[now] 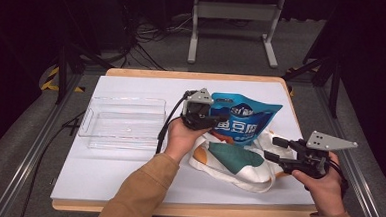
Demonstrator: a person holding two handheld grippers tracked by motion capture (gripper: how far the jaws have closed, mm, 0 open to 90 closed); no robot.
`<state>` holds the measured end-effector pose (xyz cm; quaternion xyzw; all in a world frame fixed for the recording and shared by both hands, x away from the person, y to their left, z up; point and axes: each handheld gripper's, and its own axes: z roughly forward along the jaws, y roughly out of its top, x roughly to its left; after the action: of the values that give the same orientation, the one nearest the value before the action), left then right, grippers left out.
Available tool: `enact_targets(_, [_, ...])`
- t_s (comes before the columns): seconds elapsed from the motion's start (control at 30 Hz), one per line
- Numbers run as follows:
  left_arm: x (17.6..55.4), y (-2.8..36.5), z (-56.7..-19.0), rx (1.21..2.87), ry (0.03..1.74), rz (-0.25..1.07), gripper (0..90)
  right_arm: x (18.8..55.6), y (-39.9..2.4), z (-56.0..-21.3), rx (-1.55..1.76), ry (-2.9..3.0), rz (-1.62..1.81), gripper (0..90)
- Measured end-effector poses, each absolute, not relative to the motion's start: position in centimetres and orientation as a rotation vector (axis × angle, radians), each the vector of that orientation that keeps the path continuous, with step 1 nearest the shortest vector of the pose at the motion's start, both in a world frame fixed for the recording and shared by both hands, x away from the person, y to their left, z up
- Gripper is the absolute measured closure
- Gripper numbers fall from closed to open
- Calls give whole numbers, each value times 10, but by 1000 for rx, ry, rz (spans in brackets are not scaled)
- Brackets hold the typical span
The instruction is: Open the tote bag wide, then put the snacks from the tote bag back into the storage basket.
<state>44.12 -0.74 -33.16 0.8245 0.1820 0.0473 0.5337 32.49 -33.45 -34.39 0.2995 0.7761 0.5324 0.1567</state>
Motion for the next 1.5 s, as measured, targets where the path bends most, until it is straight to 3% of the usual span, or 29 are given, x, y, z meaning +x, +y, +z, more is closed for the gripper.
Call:
enact_targets(0.73, [433, -16, -321, 1975, 334, 121, 896, 326, -336, -345, 865, 2219, 1525, 396])
enact_targets(1.5, [426, -8, -254, 1878, 260, 127, 896, 325, -342, -343, 855, 2192, 1548, 403])
